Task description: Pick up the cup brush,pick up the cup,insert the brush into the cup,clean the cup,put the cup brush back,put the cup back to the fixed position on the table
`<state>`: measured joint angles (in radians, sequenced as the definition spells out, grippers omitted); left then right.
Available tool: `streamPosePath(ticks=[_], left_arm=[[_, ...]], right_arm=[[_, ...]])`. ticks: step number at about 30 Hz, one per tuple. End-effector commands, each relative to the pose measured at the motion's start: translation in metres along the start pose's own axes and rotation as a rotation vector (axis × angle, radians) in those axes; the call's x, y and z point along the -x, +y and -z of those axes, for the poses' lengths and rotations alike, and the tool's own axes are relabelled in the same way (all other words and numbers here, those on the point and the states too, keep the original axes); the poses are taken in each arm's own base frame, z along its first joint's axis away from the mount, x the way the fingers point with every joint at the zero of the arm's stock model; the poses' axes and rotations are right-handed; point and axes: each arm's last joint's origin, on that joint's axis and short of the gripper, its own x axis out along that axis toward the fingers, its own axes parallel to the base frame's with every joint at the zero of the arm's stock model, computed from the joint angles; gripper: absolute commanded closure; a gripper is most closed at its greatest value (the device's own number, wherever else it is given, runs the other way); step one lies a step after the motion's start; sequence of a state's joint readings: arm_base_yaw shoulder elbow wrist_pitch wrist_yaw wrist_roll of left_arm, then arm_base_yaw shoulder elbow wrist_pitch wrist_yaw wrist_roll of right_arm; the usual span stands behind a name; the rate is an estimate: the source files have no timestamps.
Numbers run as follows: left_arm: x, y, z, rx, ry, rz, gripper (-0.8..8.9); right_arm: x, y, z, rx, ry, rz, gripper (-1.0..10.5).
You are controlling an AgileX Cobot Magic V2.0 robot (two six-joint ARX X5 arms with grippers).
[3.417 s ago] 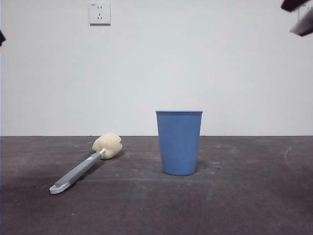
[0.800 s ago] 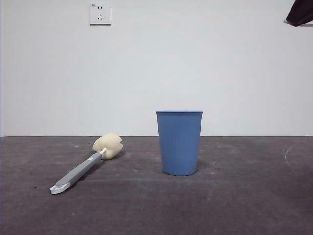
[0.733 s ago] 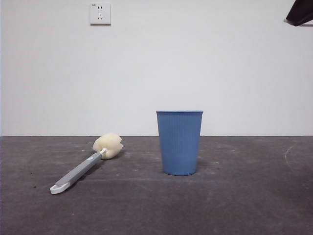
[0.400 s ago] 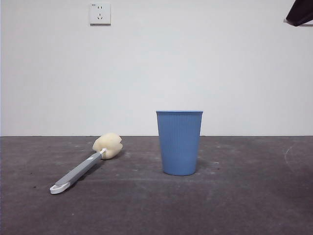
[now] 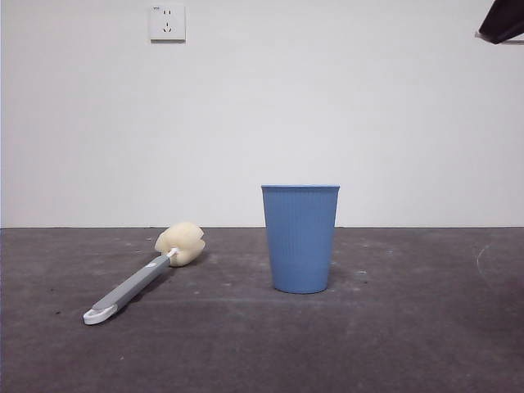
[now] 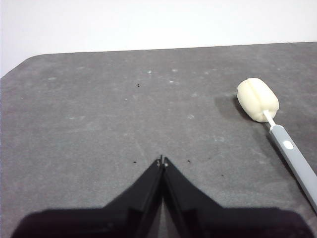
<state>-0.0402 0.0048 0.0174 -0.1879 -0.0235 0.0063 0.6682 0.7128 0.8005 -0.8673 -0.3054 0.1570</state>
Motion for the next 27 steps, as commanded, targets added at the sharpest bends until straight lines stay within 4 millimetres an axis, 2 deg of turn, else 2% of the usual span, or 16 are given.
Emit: streamPosePath(ticks=[1,3,10,15,18,21,27], left_arm=[[-0.001,0.000,0.004,0.007,0.005,-0.005,8.17],[-0.001,0.000,0.004,0.007,0.005,-0.005,8.17],[-0.001,0.000,0.004,0.007,0.005,-0.005,8.17],[-0.001,0.000,0.004,0.007,0.005,-0.004,8.17],[-0.001,0.000,0.004,0.007,0.005,-0.005,8.17],[-0.001,0.000,0.004,0.007,0.005,-0.004,8.17],[-0.001,0.000,0.004,0.007,0.005,-0.004,8.17]], right_arm=[[0.007,0.000,-0.001,0.127,-0.063,0.058,9.4],[0.016,-0.001,-0.002,0.176,-0.139,0.139,9.4],[0.065,0.001,0.001,0.248,-0.550,0.401,9.4],[0.081,-0.001,0.008,0.265,-0.739,0.543,9.4],[0.081,-0.005,0.013,0.263,-0.827,0.597,9.4],[0.071,-0.013,0.021,0.252,-0.898,0.634,9.5],[0.036,-0.040,0.044,0.167,-0.984,0.693,9.4]])
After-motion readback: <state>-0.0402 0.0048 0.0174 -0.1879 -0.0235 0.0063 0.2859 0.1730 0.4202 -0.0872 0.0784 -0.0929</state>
